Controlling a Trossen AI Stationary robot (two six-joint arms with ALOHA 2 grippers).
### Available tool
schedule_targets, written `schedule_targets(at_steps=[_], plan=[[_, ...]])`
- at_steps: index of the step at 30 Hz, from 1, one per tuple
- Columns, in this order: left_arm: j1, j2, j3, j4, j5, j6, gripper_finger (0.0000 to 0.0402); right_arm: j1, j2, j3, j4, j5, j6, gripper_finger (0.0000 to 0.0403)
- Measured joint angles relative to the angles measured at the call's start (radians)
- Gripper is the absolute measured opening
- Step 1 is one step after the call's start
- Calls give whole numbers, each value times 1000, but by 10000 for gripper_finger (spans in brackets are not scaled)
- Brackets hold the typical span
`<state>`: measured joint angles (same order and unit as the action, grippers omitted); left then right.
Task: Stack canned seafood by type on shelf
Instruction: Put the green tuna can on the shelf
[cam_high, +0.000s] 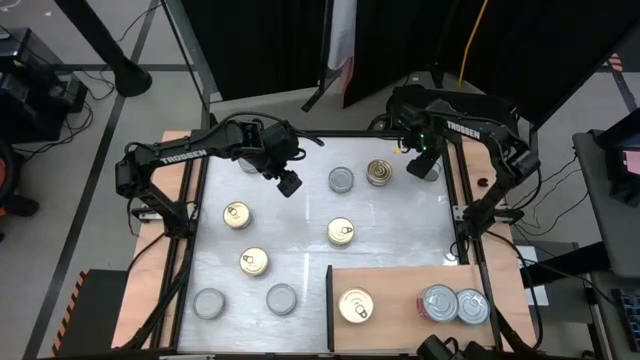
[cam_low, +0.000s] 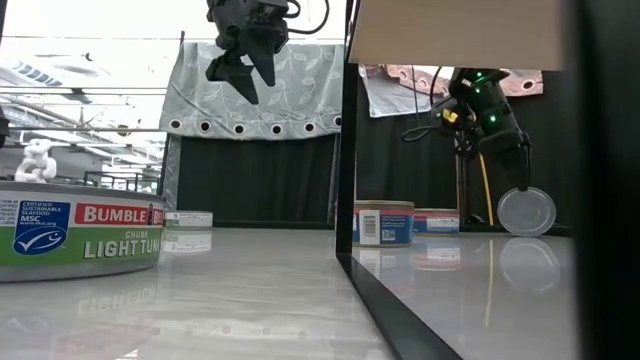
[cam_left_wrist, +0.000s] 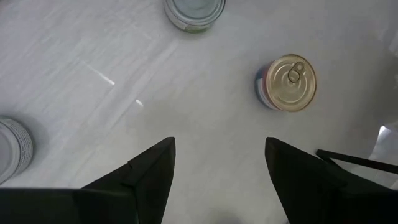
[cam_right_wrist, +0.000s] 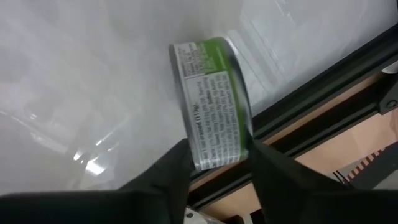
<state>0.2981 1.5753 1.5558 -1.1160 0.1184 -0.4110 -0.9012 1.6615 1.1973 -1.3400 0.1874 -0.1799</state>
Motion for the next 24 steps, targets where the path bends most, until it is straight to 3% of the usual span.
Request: schedule_targets(at_steps=[4,9,24], plan=[[0,0,0,0,0,0,248,0,0,0,-18,-1,0,111],[0,0,0,0,0,0,248,1,0,0,-49,-13,25,114],[0,0,0,0,-1,8,248,40,-66,0,-36,-89,73,291]])
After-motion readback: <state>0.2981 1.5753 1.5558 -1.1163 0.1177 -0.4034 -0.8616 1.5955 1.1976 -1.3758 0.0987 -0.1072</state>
